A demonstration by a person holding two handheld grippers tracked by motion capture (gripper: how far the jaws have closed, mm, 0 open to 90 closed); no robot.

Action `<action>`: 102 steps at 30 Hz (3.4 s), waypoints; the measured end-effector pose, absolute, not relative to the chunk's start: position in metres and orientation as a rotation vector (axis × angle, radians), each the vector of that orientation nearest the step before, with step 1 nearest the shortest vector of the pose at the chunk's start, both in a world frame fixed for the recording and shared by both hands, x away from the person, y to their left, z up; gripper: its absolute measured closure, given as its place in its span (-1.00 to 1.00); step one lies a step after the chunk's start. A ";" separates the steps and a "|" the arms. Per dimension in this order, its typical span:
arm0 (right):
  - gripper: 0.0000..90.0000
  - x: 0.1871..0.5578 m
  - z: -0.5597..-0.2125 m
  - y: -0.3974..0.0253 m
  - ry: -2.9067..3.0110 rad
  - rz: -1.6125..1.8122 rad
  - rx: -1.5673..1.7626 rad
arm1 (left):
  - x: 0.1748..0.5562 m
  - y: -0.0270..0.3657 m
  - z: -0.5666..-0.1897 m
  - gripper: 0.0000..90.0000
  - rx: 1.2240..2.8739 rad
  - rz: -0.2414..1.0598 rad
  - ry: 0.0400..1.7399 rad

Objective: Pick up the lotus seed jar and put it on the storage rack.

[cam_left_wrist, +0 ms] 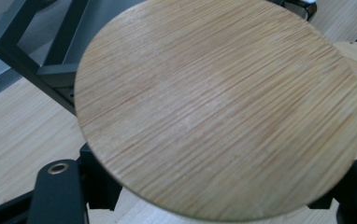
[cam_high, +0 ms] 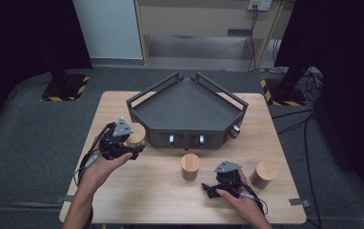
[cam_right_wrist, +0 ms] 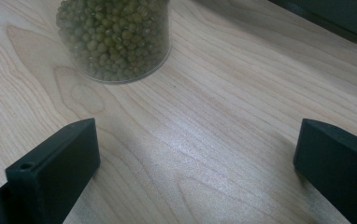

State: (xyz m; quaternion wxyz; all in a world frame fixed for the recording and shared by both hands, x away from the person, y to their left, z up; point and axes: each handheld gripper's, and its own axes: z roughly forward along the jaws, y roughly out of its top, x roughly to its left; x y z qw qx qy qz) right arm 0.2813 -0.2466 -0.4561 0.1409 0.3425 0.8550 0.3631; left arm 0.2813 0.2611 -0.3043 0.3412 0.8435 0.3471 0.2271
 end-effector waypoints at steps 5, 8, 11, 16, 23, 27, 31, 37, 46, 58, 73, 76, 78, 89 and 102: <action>-0.98 0.281 -0.456 -0.247 2.469 1.049 0.989 | 0.285 0.256 -0.300 -0.46 2.199 0.595 0.885; -0.98 0.281 -0.456 -0.247 2.469 1.049 0.989 | 0.287 0.253 -0.298 -0.46 2.195 0.595 0.881; -0.98 0.281 -0.456 -0.247 2.469 1.049 0.989 | 0.290 0.250 -0.296 -0.46 2.194 0.594 0.875; -0.98 0.281 -0.456 -0.247 2.469 1.049 0.989 | 0.295 0.246 -0.294 -0.46 2.196 0.596 0.863; -0.98 0.281 -0.456 -0.247 2.469 1.048 0.989 | 0.302 0.239 -0.292 -0.46 2.199 0.597 0.854; -0.98 0.281 -0.456 -0.247 2.469 1.049 0.989 | 0.306 0.236 -0.290 -0.46 2.196 0.597 0.853; -0.98 0.281 -0.456 -0.247 2.469 1.049 0.989 | 0.309 0.234 -0.290 -0.46 2.187 0.600 0.852; -0.98 0.281 -0.456 -0.247 2.469 1.048 0.989 | 0.313 0.233 -0.290 -0.46 2.186 0.602 0.857; -0.98 0.281 -0.456 -0.247 2.469 1.049 0.989 | 0.320 0.236 -0.287 -0.46 2.185 0.604 0.868; -0.98 0.281 -0.456 -0.247 2.469 1.049 0.989 | 0.332 0.231 -0.285 -0.46 2.186 0.605 0.864; -0.98 0.281 -0.456 -0.247 2.469 1.049 0.990 | 0.350 0.219 -0.287 -0.46 2.189 0.601 0.858; -0.98 0.281 -0.456 -0.247 2.469 1.049 0.989 | 0.353 0.217 -0.288 -0.46 2.183 0.598 0.862; -0.98 0.281 -0.456 -0.247 2.470 1.049 0.989 | 0.355 0.216 -0.289 -0.46 2.182 0.598 0.863; -0.98 0.281 -0.456 -0.247 2.469 1.050 0.990 | 0.367 0.210 -0.287 -0.46 2.179 0.603 0.871; -0.98 0.281 -0.456 -0.247 2.468 1.051 0.989 | 0.387 0.200 -0.290 -0.46 2.181 0.594 0.884</action>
